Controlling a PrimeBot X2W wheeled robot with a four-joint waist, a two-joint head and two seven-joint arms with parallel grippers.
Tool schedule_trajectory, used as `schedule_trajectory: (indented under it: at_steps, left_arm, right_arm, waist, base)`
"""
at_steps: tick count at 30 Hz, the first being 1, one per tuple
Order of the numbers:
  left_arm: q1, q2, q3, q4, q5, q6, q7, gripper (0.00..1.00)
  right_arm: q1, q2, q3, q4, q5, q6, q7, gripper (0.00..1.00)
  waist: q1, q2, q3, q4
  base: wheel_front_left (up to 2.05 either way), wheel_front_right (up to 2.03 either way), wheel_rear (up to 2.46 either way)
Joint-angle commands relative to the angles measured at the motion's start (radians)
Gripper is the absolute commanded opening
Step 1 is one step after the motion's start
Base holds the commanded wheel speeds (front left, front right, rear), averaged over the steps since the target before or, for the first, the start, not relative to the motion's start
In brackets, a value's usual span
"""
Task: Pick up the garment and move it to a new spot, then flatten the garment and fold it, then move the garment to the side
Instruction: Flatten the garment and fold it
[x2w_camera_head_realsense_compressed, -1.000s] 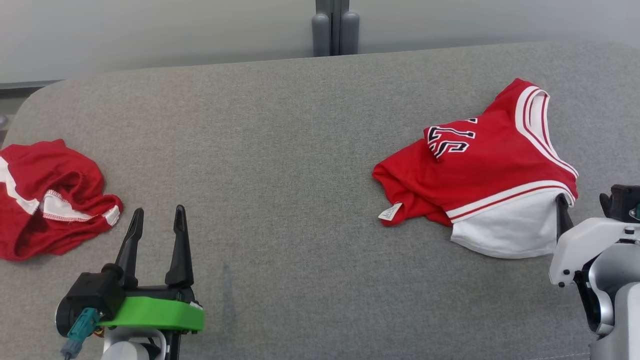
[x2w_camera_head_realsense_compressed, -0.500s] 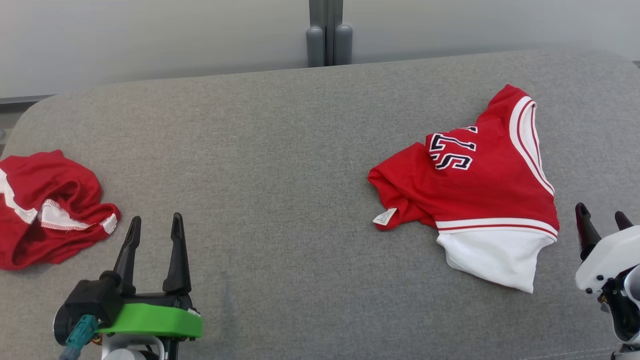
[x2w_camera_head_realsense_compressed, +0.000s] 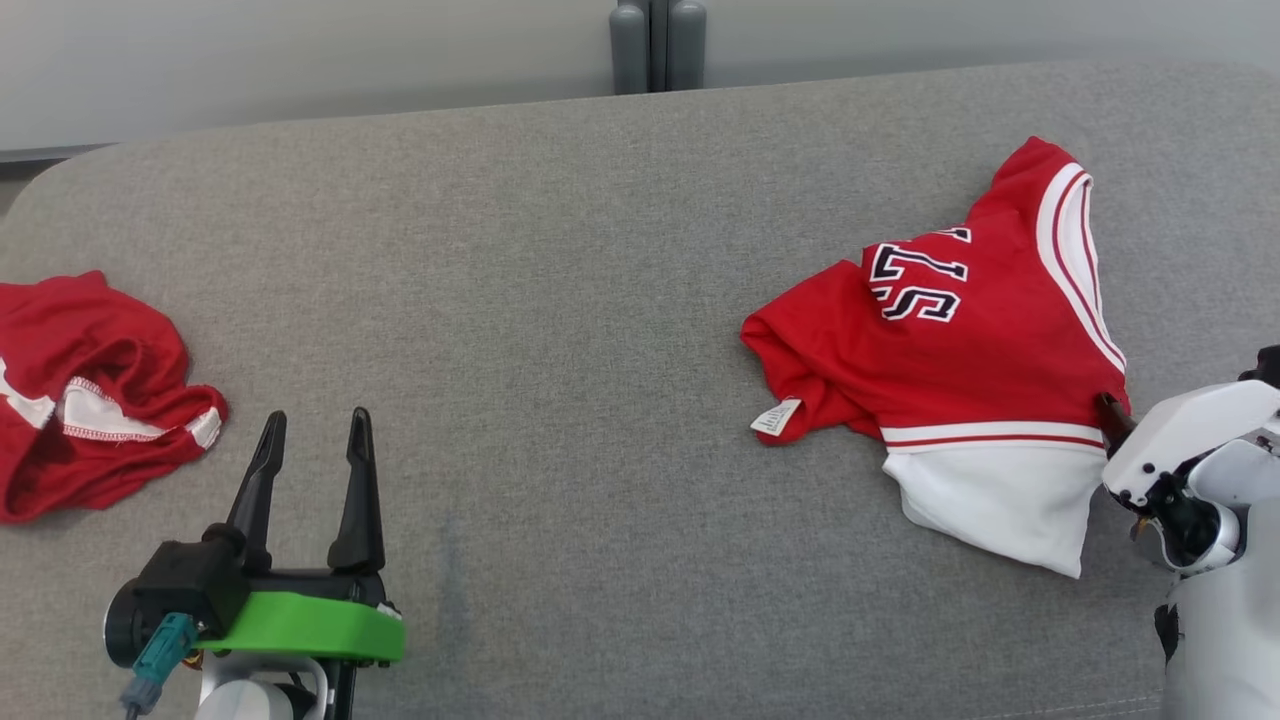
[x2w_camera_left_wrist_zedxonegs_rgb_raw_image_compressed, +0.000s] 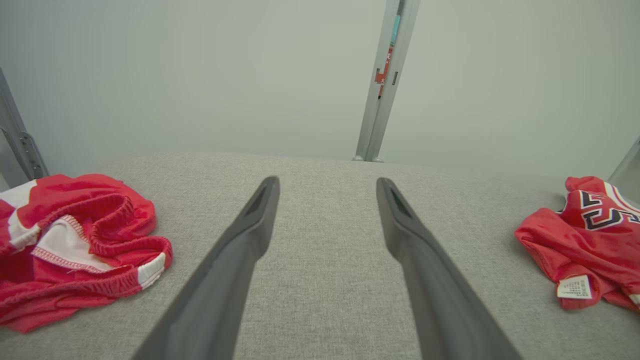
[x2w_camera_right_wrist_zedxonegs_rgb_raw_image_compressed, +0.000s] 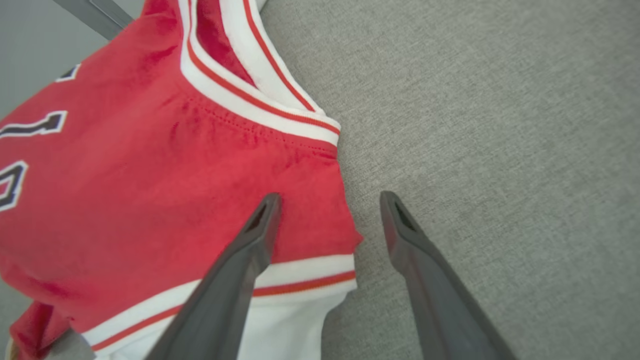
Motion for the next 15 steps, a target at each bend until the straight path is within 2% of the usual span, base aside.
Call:
schedule_trajectory:
  at_steps: [1, 8, 15]
  left_arm:
    - [-0.016, 0.011, -0.002, -0.004, 0.007, -0.002, -0.001, 1.0]
    - [-0.03, 0.018, -0.004, -0.005, 0.002, -0.002, 0.0, 1.0]
    - [-0.036, 0.016, -0.005, -0.004, -0.005, -0.003, 0.0, 1.0]
  right_arm:
    - [-0.029, -0.003, -0.013, 0.04, -0.015, -0.001, -0.021, 1.0]
    - [-0.122, -0.002, -0.061, 0.184, -0.061, -0.001, -0.071, 1.0]
    - [-0.178, -0.008, -0.09, 0.231, -0.091, -0.001, -0.123, 1.0]
  waist:
    - [0.0, 0.0, 0.018, 0.017]
    - [0.0, 0.0, 0.045, 0.049]
    - [0.0, 0.0, 0.054, 0.067]
  base:
    - [0.0, 0.0, 0.0]
    - [0.0, 0.0, 0.0]
    - [0.0, 0.0, 0.0]
